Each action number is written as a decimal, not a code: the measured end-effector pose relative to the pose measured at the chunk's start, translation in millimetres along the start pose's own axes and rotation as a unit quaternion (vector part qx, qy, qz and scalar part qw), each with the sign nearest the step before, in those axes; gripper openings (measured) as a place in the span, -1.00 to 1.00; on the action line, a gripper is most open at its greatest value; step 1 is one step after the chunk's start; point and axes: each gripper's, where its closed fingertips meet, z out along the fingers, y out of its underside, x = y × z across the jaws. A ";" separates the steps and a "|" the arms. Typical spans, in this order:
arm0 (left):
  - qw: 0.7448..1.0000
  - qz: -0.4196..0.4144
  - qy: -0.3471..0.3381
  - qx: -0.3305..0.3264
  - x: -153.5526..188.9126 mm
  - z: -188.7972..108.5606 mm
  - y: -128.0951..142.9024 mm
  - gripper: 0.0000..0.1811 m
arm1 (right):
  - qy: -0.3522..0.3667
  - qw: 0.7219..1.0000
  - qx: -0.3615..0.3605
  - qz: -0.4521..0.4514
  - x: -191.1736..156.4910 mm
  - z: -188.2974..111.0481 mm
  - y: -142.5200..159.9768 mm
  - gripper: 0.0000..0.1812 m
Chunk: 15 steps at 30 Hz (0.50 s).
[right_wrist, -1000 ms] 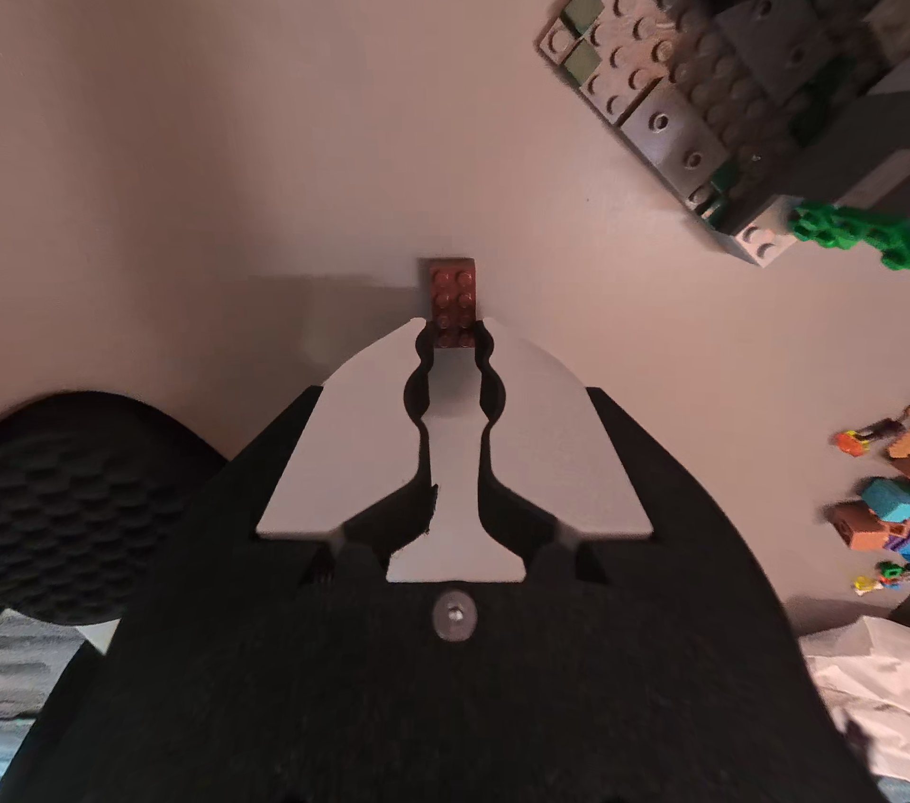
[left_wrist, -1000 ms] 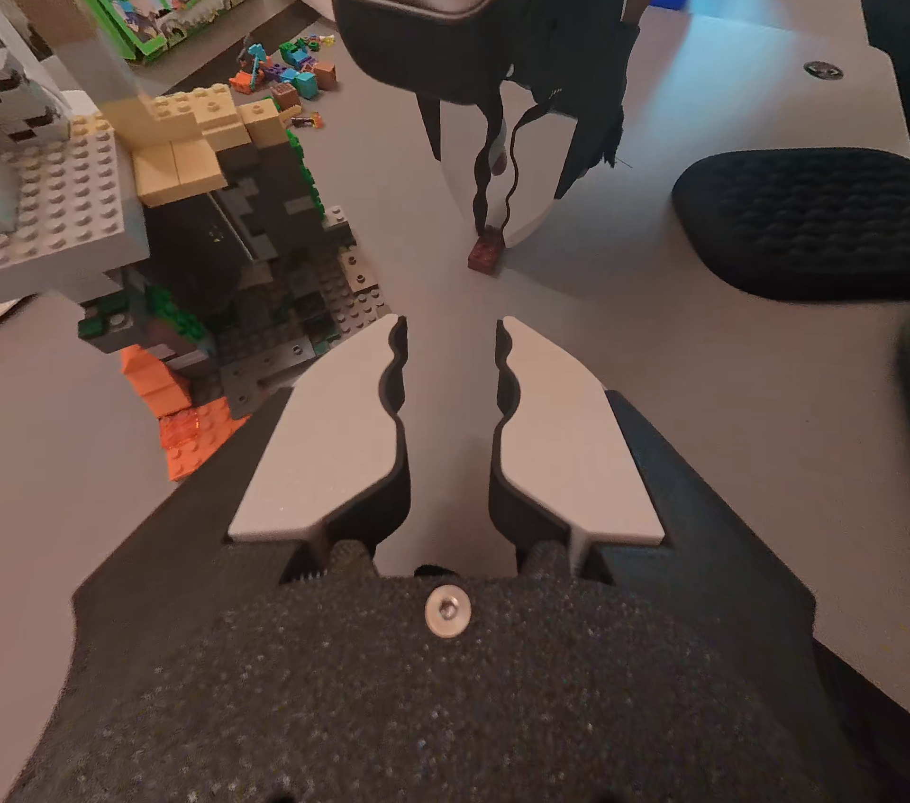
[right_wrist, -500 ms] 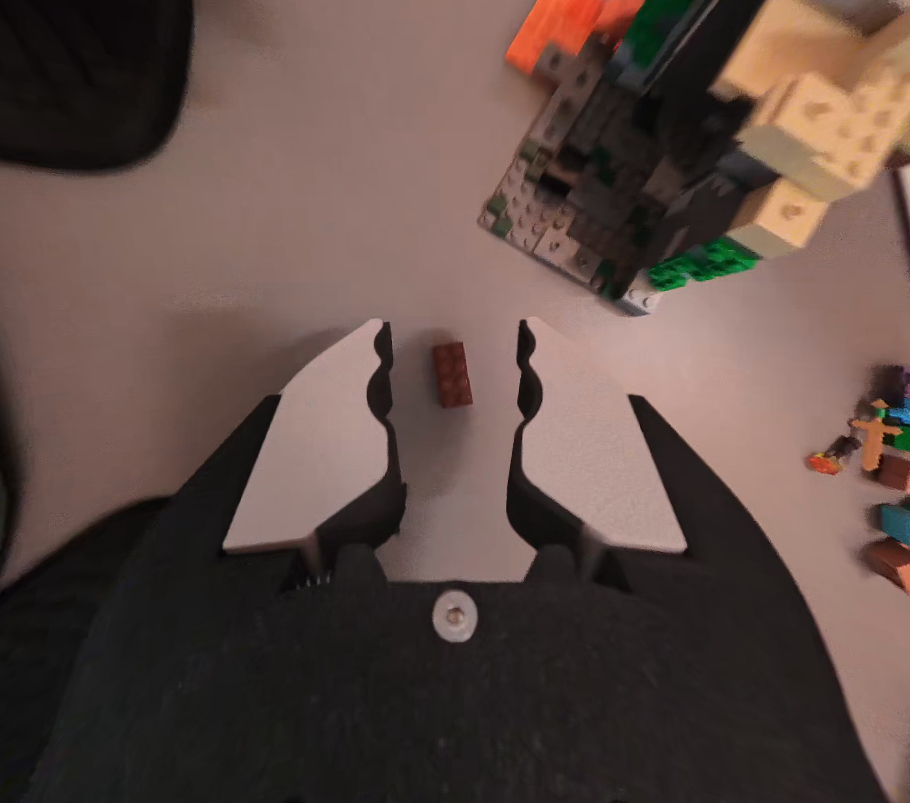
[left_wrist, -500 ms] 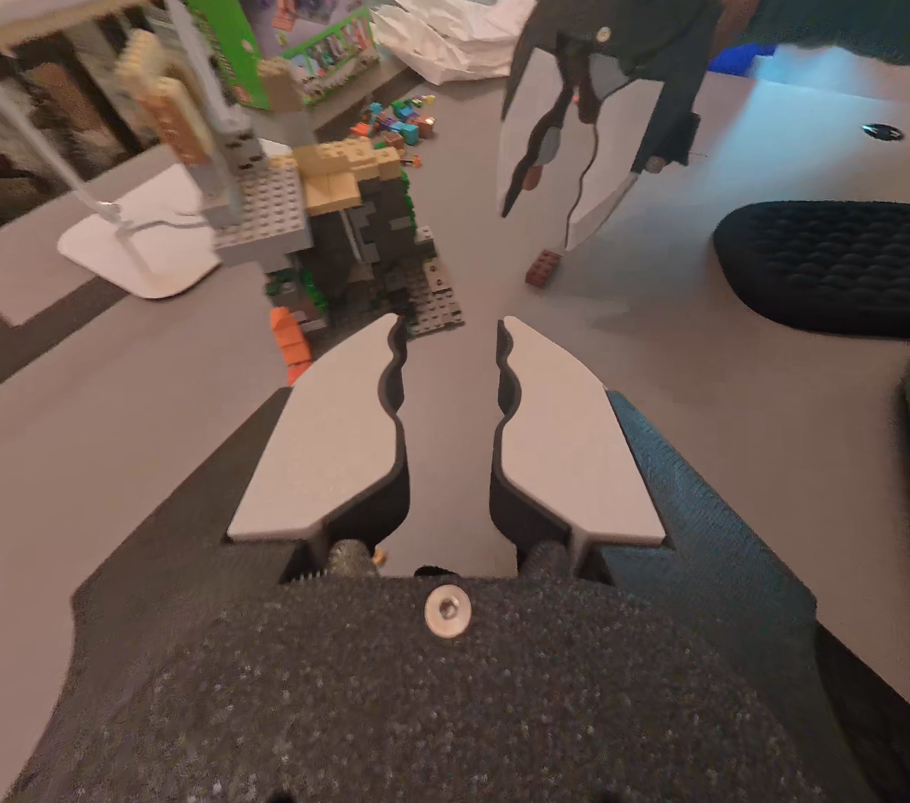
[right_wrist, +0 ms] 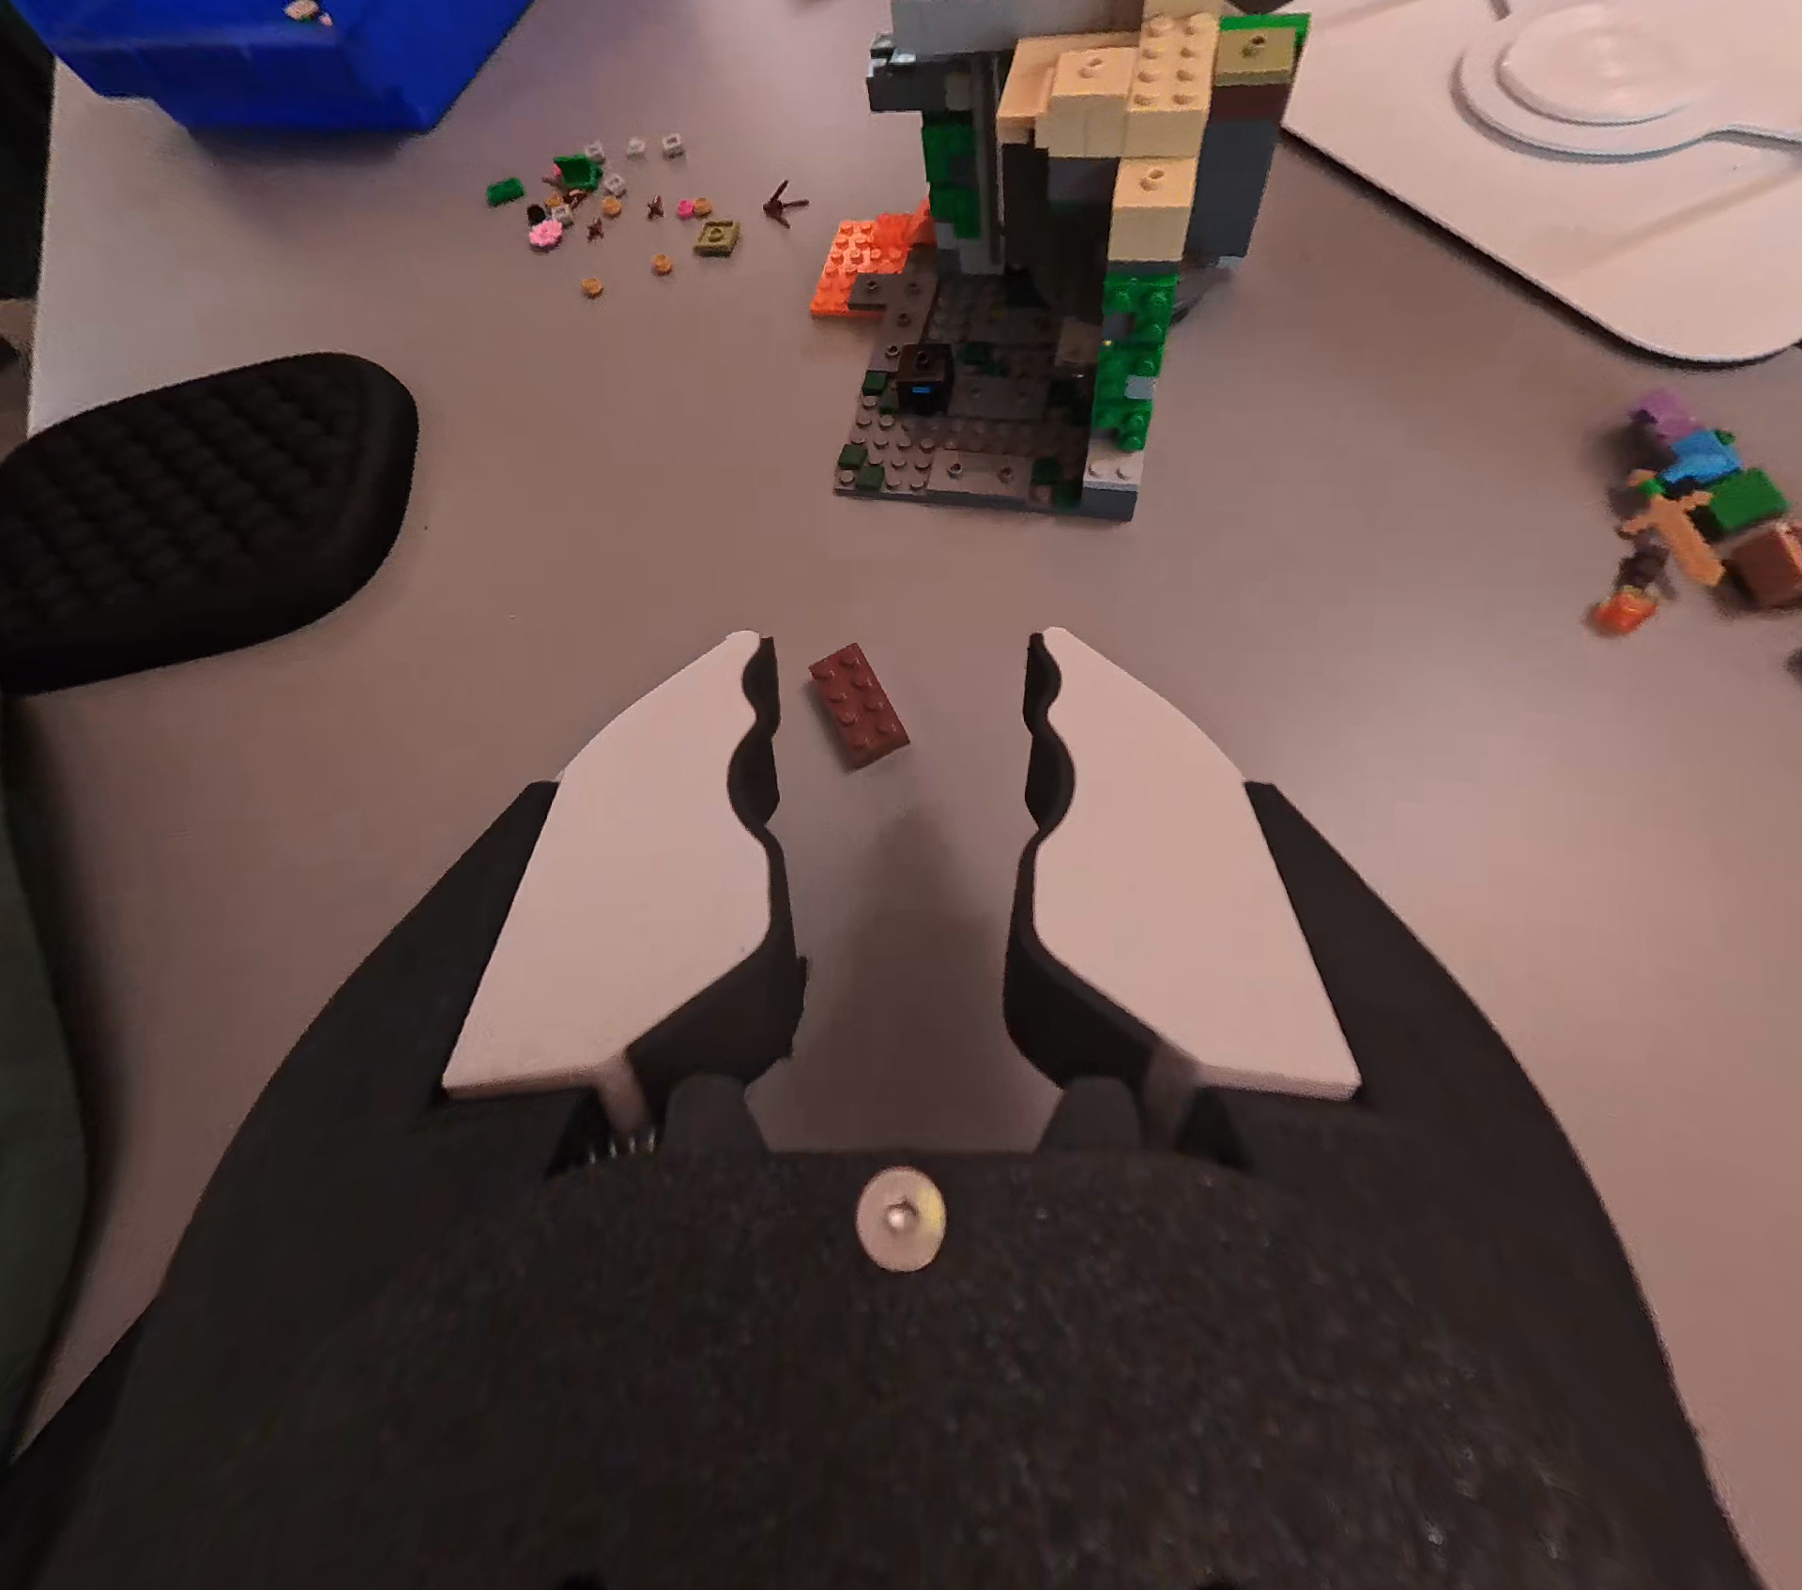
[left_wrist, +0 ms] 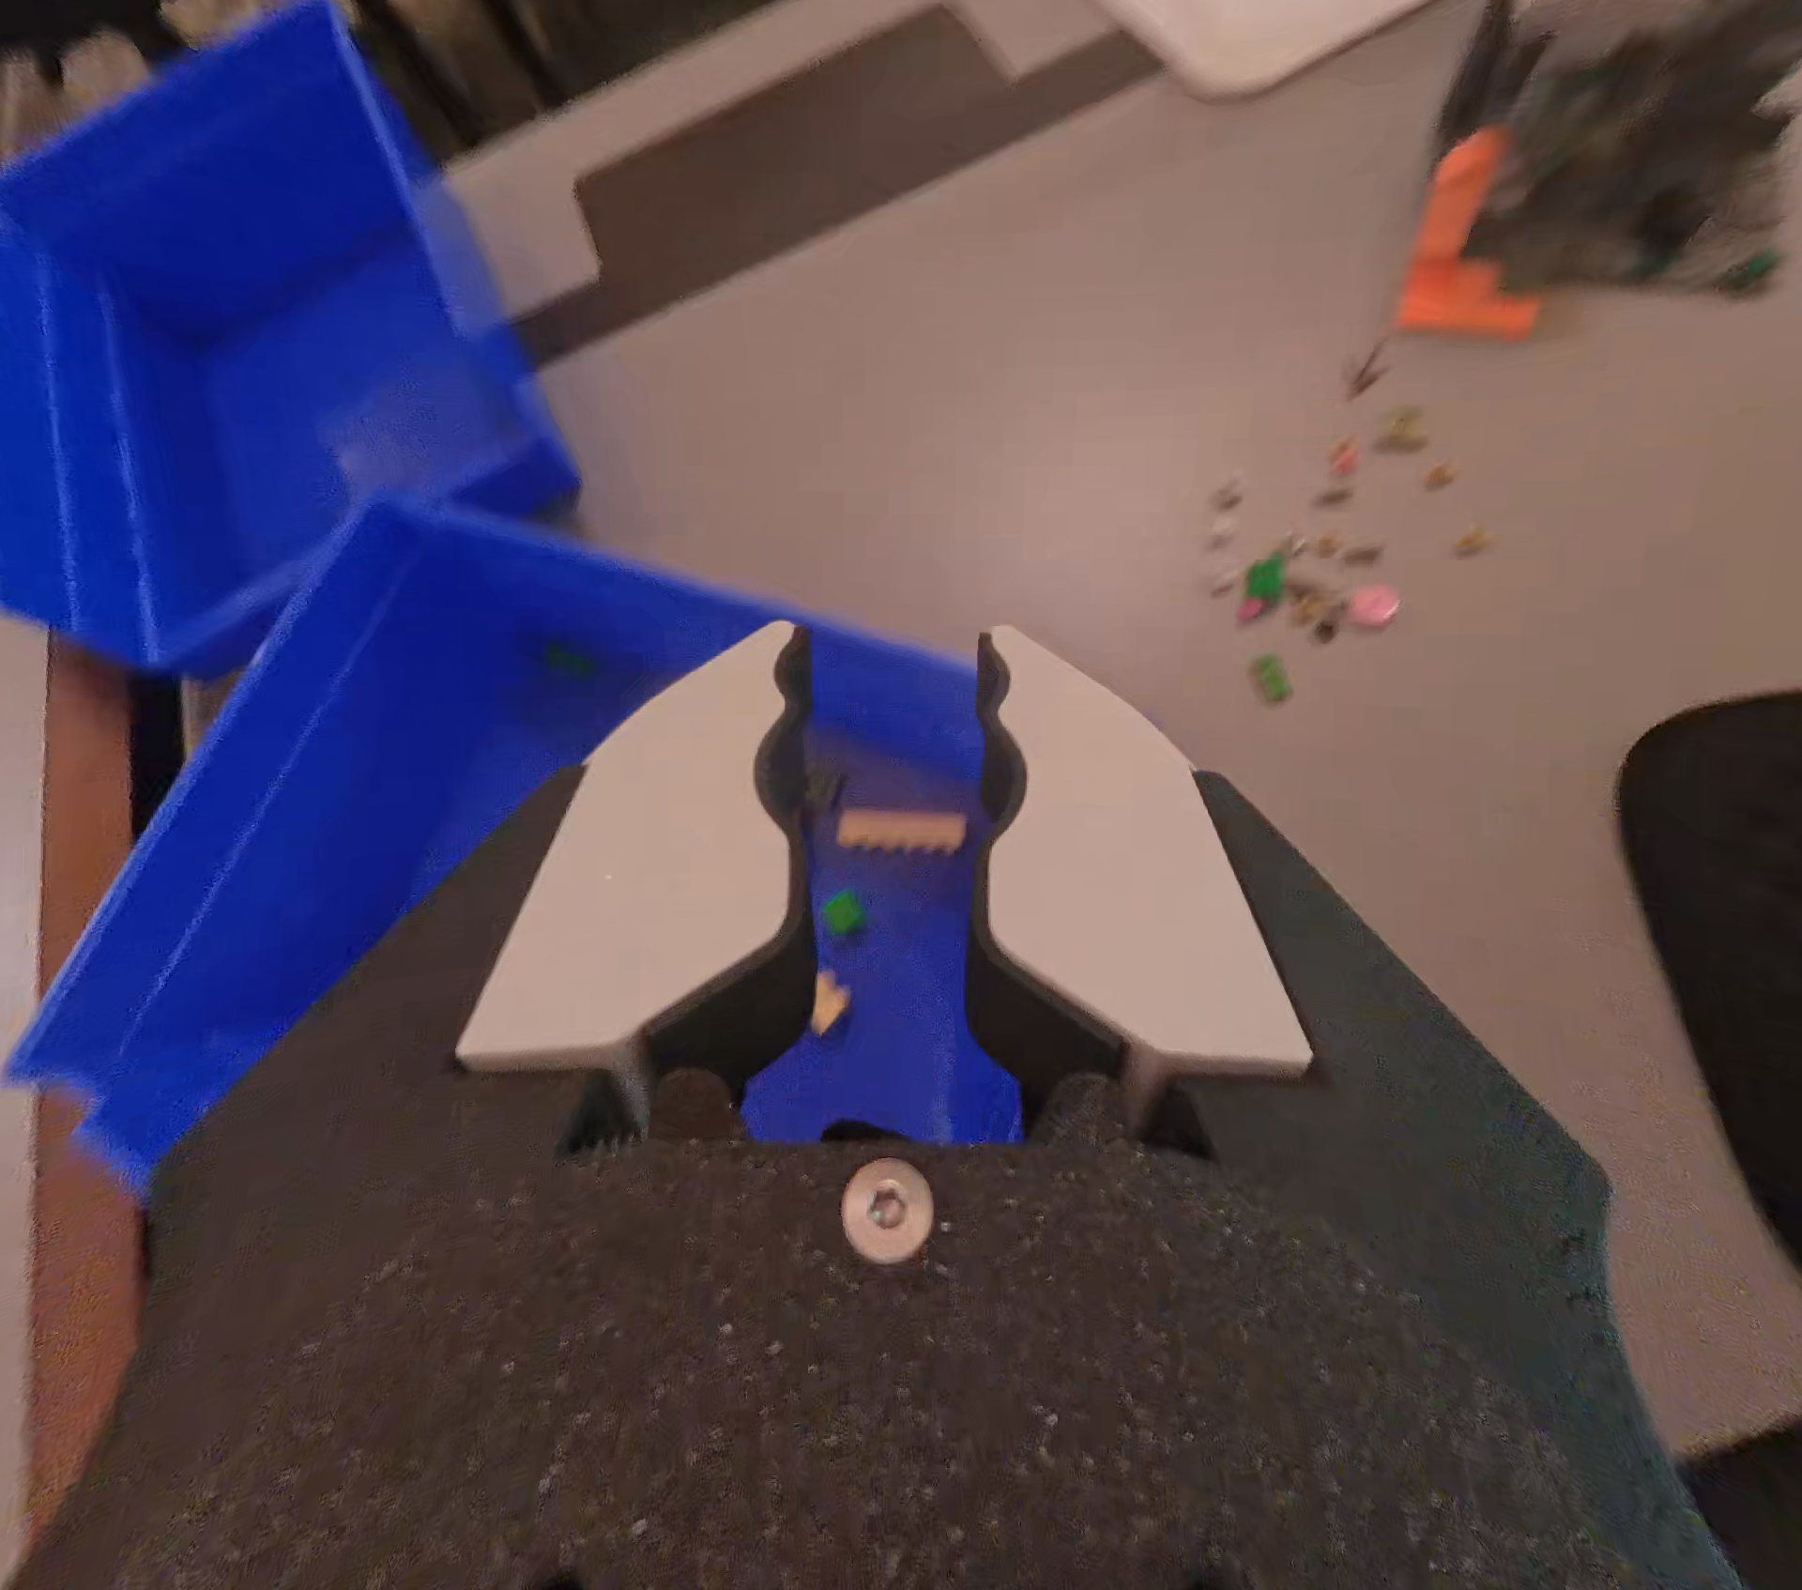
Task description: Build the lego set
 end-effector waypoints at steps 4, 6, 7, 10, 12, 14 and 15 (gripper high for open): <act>0.993 -0.017 0.003 -0.121 -35.3 4.4 52.2 -0.66 | 0.005 1.000 0.016 0.005 3.3 -7.0 3.7 -0.49; 0.984 -0.022 0.014 -0.175 -43.6 12.2 77.3 -0.66 | 0.003 1.000 0.018 0.008 3.0 -7.5 6.1 -0.50; 0.979 -0.020 0.021 -0.202 -46.4 16.4 89.4 -0.67 | 0.003 1.000 0.018 0.008 2.8 -7.4 7.2 -0.50; 0.965 -0.012 0.046 -0.259 -48.3 29.2 116.5 -0.67 | 0.002 1.000 0.012 0.003 0.8 -6.8 11.7 -0.51; 0.955 -0.001 0.054 -0.291 -49.3 36.9 129.6 -0.67 | 0.005 1.000 0.006 -0.002 0.5 -6.5 15.3 -0.52; 0.944 0.015 0.054 -0.326 -53.2 42.3 141.5 -0.67 | 0.005 1.000 0.004 -0.001 0.0 -6.6 17.9 -0.52; 0.939 0.020 0.057 -0.339 -54.5 44.7 145.9 -0.67 | 0.005 1.000 0.002 0.001 0.0 -6.5 19.2 -0.52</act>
